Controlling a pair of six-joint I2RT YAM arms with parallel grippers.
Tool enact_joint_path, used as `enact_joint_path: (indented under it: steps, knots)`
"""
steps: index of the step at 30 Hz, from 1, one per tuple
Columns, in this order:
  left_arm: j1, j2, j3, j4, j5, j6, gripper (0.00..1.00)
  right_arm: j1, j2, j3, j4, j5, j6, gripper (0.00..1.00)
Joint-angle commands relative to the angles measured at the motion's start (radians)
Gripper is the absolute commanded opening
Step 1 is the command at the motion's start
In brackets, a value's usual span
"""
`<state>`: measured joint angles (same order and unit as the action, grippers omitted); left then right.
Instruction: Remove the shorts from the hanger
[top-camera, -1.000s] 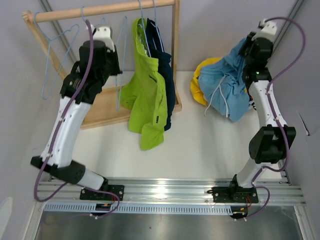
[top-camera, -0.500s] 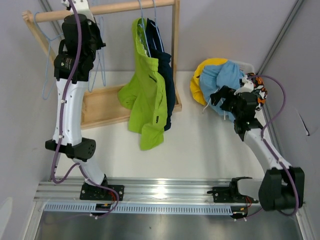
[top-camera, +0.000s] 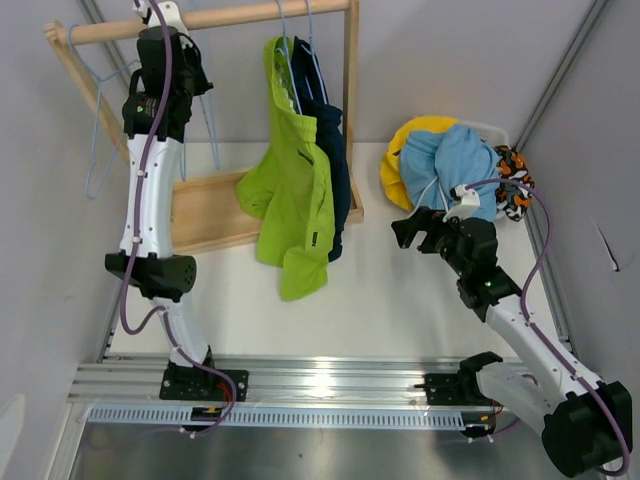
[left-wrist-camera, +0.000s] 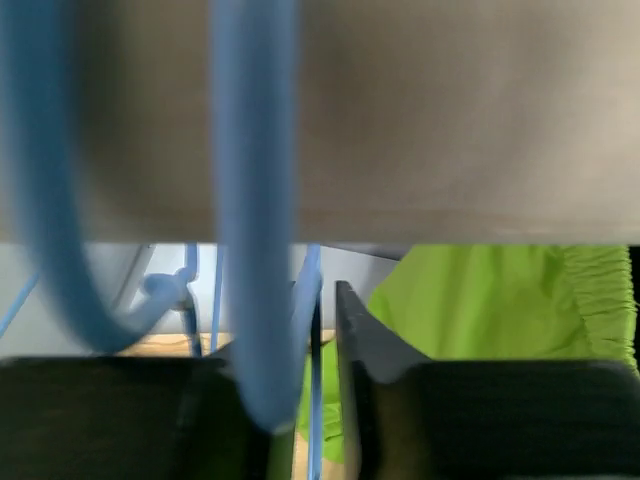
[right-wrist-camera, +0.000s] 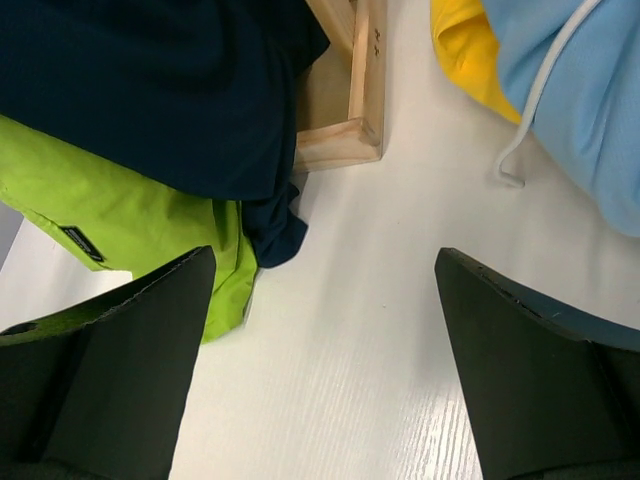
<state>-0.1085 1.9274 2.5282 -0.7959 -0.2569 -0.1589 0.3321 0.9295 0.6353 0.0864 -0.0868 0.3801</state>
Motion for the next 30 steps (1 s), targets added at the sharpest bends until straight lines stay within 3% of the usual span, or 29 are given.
enact_joint_path:
  steps: [1, 4, 5, 6, 11, 17, 23, 26, 30]
  knots:
    - [0.004, -0.021, 0.009, 0.032, 0.041, -0.021, 0.25, 0.019, -0.021, 0.000, -0.010, 0.042, -0.015, 0.98]
    - [0.006, -0.051, -0.048, 0.034, 0.045, -0.014, 0.48, 0.030, -0.031, -0.006, -0.016, 0.047, -0.014, 0.98]
    - [0.006, -0.074, -0.068, 0.038, 0.048, -0.013, 0.63, 0.033, -0.037, -0.008, -0.017, 0.048, -0.014, 0.97]
    - [0.006, -0.088, -0.094, 0.041, 0.053, -0.011, 0.70, 0.035, -0.040, -0.011, -0.020, 0.050, -0.012, 0.98]
    - [0.004, -0.200, -0.206, 0.067, 0.102, -0.007, 0.87, 0.042, -0.055, -0.022, -0.033, 0.056, -0.012, 0.97]
    - [-0.011, -0.390, -0.338, 0.078, 0.136, -0.005, 0.99, 0.053, -0.089, -0.036, -0.043, 0.059, -0.009, 0.98]
    - [-0.065, -0.595, -0.448, 0.064, 0.145, 0.005, 0.99, 0.065, -0.121, -0.039, -0.073, 0.067, -0.007, 0.98]
    - [-0.077, -0.677, -0.489, 0.067, 0.220, -0.024, 0.99, 0.071, -0.147, -0.042, -0.083, 0.081, -0.006, 1.00]
    - [-0.095, -0.714, -0.625, 0.186, 0.401, -0.091, 0.98, 0.076, -0.172, -0.039, -0.117, 0.085, -0.001, 0.99]
